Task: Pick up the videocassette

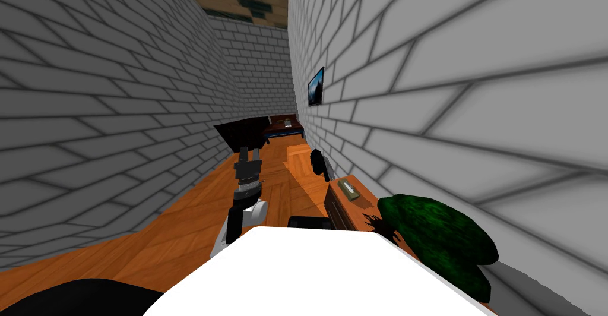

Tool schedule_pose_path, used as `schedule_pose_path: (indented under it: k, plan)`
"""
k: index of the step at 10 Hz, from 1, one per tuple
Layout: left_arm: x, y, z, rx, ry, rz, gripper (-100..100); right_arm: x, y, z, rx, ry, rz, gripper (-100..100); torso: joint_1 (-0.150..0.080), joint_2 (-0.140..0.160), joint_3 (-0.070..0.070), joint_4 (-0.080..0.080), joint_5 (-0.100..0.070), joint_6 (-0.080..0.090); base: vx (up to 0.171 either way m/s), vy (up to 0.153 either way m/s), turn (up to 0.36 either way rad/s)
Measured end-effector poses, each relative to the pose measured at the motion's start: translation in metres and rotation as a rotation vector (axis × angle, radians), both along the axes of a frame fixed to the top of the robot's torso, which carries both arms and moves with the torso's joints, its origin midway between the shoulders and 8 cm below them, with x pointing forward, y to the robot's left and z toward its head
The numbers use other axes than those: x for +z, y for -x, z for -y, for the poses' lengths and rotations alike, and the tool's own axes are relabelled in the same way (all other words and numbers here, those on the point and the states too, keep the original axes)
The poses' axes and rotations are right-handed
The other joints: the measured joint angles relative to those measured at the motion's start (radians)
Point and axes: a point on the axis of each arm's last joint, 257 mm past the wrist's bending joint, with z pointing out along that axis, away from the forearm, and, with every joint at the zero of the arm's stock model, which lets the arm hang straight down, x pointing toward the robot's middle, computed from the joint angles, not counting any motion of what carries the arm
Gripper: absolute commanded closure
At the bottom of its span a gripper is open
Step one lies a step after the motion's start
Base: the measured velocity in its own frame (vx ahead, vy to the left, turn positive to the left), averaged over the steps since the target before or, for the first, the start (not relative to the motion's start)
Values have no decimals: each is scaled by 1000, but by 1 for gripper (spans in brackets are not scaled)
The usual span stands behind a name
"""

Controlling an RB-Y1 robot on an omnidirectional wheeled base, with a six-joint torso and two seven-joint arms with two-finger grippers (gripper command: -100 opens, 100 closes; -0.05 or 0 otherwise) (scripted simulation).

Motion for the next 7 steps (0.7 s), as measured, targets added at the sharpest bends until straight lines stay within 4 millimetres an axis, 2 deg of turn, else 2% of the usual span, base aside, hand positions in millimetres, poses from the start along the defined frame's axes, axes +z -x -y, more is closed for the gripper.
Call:
schedule_pose_path:
  k: [1,2,3,6,7]
  plan:
    - [0,0,0,0,0,0,0,0,0,0,0,0,0,0,0,0,0,0,0,0,0,0,0]
    - [0,0,0,0,0,0,0,0,0,0,0,0,0,100,0,0,0,0,0,0,49,33,-86]
    - [0,0,0,0,0,0,0,9,1,7,4,3,-3,100,2,-2,-1,-1,2,1,45,48,-45]
    - [0,0,0,0,0,0,0,18,4,20,9,10,-8,100,4,-2,-1,-1,2,0,19,35,-16]
    - [0,0,0,0,0,0,0,19,4,21,10,9,-8,0,3,-2,-1,-1,1,0,0,0,0]
